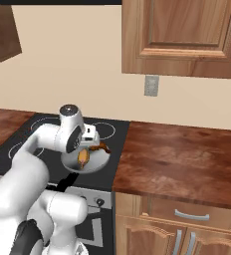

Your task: Take the chicken drumsticks from the pan and place one on each plate on the dining counter.

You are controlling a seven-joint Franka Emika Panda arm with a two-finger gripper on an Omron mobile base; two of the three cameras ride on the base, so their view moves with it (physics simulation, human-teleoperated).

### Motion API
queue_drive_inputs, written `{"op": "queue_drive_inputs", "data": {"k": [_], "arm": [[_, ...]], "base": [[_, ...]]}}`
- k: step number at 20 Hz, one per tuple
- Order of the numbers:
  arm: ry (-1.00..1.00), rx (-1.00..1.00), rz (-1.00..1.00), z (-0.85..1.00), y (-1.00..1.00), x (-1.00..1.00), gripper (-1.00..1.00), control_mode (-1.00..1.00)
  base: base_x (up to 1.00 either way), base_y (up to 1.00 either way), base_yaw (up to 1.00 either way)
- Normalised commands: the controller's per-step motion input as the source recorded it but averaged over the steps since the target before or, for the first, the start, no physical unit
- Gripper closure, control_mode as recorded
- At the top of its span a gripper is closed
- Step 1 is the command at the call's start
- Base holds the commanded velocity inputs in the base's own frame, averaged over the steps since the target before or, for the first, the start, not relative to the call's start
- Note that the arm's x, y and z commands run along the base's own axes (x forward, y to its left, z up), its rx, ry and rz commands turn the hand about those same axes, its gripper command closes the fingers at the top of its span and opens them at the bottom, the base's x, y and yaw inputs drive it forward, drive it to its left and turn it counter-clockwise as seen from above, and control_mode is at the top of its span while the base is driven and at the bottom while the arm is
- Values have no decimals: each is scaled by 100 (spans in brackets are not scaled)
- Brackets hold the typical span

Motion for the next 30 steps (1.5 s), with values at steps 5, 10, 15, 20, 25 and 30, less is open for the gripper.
{"op": "queue_drive_inputs", "data": {"k": [5, 10, 15, 20, 25, 30], "arm": [[7, 0, 4, -44, 11, 46, -100, -100], [15, 0, 2, -29, 9, 33, -100, -100], [8, 0, 2, -31, 6, 26, -100, -100], [4, 0, 5, -29, 0, 22, -100, -100], [0, 0, 4, -32, 0, 15, -100, -100], [2, -3, 3, -28, 8, 12, -100, -100]], "base": [[0, 0, 0], [0, 0, 0], [0, 0, 0], [0, 0, 0], [0, 0, 0], [0, 0, 0]]}}
